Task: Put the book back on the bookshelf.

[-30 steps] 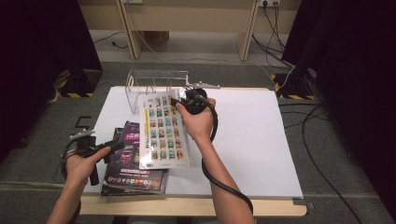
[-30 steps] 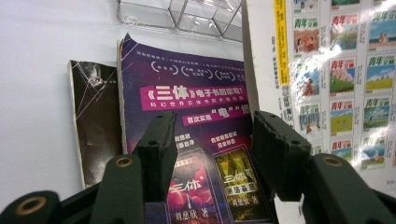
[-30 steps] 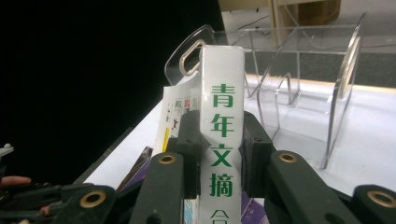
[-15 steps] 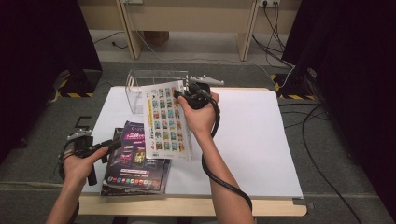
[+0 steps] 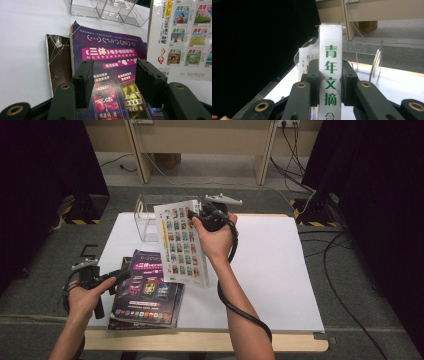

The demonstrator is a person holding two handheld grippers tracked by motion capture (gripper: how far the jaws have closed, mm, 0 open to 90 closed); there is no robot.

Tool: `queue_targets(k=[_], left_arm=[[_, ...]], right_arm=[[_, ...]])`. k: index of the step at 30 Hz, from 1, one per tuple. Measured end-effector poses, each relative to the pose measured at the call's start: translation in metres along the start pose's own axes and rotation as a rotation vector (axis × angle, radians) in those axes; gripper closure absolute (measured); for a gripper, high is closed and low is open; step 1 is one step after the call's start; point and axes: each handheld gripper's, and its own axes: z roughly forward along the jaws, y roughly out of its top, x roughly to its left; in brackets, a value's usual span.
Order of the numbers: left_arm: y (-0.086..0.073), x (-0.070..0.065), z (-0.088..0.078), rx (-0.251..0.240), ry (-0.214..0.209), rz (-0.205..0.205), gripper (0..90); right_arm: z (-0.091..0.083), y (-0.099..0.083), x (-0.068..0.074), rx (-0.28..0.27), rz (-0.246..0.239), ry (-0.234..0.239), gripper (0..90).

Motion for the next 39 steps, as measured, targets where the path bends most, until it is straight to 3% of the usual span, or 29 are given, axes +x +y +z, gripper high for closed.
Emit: queue_targets(k=[28,34,39], left_arm=[[0.004,0.000,-0.005,-0.024,-0.003,-0.008,48.2],[0.004,0.000,-0.006,-0.024,0.002,-0.005,48.2],[0.003,0.001,-0.005,-0.020,0.003,-0.008,48.4]], right_arm=[[-0.002,0.024,0.000,-0.032,-0.015,-0.034,74.1],[-0.002,0.028,-0.004,-0.044,-0.029,-0.067,74.1],[-0.001,0.030,-0.010,-0.051,-0.009,-0.095,74.2]])
